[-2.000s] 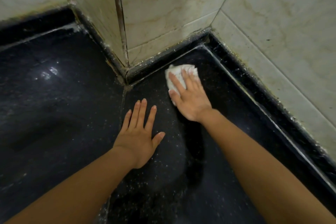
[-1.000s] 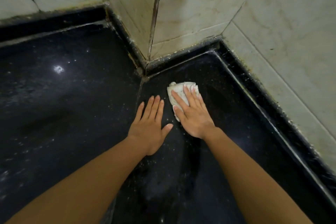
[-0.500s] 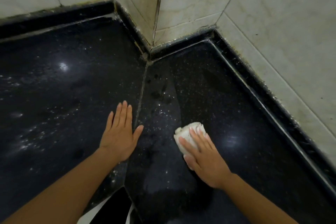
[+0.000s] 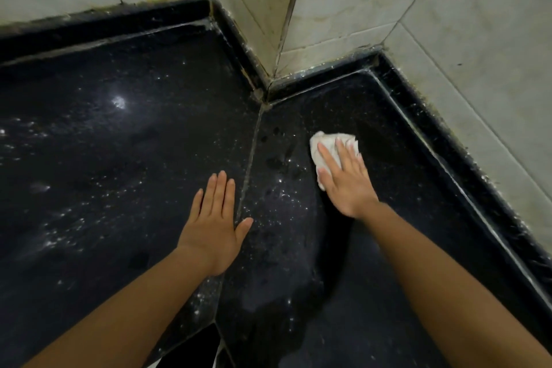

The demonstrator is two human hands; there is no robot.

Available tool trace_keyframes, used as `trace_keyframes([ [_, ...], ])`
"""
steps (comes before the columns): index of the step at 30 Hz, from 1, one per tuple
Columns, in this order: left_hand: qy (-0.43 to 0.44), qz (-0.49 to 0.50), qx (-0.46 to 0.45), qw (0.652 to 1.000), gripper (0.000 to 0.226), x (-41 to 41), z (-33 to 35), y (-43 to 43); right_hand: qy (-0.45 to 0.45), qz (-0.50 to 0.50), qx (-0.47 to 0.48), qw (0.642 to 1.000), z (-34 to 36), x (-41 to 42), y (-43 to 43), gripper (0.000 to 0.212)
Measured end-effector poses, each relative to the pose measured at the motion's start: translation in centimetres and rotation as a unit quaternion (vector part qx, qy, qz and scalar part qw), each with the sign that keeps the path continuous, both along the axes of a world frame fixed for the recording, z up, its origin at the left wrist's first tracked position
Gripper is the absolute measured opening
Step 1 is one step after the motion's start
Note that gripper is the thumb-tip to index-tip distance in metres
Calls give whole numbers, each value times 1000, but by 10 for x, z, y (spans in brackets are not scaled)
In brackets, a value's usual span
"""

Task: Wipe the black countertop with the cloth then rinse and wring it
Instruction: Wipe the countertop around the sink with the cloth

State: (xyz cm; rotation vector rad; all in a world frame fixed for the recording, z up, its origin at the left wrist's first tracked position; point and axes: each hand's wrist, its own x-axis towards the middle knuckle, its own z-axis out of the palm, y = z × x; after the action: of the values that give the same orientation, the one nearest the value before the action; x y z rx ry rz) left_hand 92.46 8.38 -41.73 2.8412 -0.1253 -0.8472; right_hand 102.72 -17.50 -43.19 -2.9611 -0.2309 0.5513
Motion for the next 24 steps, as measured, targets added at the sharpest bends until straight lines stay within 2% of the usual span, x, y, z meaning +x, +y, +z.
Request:
trace_keyframes([
  [5, -15, 5, -22, 1000, 84, -2, -5, 2, 35, -12, 25, 999, 2, 59, 38, 53],
  [9, -17, 0, -24, 1000, 85, -2, -7, 3, 29, 23, 36, 999, 7, 61, 45, 53],
  [17, 14, -6, -13, 1000, 72, 1, 5, 1, 2, 212, 7, 977, 5, -37, 21, 53],
  [24, 22, -7, -18, 1000, 72, 1, 7, 2, 41, 334, 13, 942, 9, -124, -26, 50],
])
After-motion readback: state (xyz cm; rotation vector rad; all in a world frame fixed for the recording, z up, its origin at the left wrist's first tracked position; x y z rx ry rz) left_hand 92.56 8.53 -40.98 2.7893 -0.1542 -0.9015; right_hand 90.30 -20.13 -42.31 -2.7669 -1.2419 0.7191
